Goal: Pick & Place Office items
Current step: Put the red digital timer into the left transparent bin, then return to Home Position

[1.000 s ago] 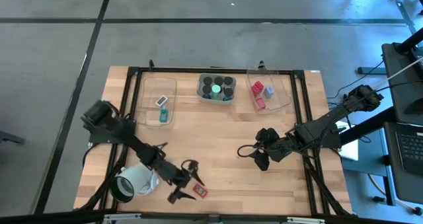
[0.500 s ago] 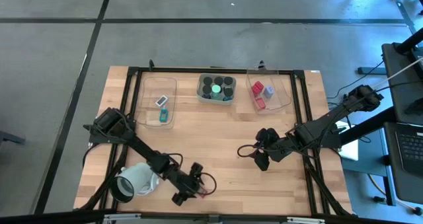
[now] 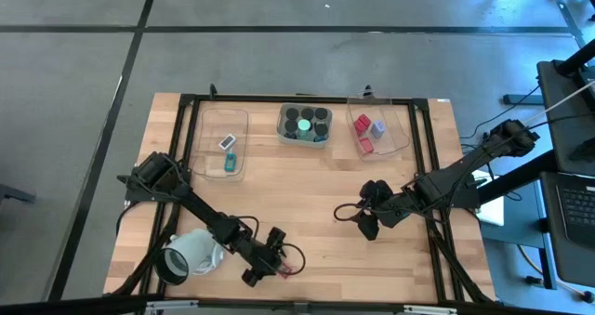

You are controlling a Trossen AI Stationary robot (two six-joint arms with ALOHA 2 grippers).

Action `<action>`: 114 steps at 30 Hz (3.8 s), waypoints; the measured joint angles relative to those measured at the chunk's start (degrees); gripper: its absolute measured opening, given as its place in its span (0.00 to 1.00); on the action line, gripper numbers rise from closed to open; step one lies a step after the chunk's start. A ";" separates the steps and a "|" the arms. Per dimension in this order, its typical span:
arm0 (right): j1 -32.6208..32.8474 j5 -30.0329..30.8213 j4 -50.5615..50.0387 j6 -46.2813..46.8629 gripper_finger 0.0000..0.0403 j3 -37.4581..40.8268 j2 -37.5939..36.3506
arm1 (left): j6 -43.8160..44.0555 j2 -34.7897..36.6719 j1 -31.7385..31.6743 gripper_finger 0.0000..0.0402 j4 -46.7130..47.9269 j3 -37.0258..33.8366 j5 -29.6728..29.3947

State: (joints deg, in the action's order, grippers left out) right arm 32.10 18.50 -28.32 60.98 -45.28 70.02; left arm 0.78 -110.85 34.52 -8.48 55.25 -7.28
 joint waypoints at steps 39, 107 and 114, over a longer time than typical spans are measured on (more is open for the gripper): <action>-0.01 -0.07 0.44 0.01 0.61 0.00 0.00 | 28.04 16.40 -4.82 0.39 4.46 -0.12 -30.20; -0.02 0.00 1.31 -0.01 0.61 0.00 0.00 | 65.31 41.02 -36.15 0.47 60.05 -21.69 -22.34; 0.00 0.00 1.31 -0.01 0.61 0.00 0.00 | 57.15 41.27 -36.15 0.49 60.79 -16.53 -21.33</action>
State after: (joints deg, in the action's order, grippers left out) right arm 32.10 18.50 -27.00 60.97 -45.28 70.02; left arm 57.93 -69.58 -1.63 52.31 38.72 -28.61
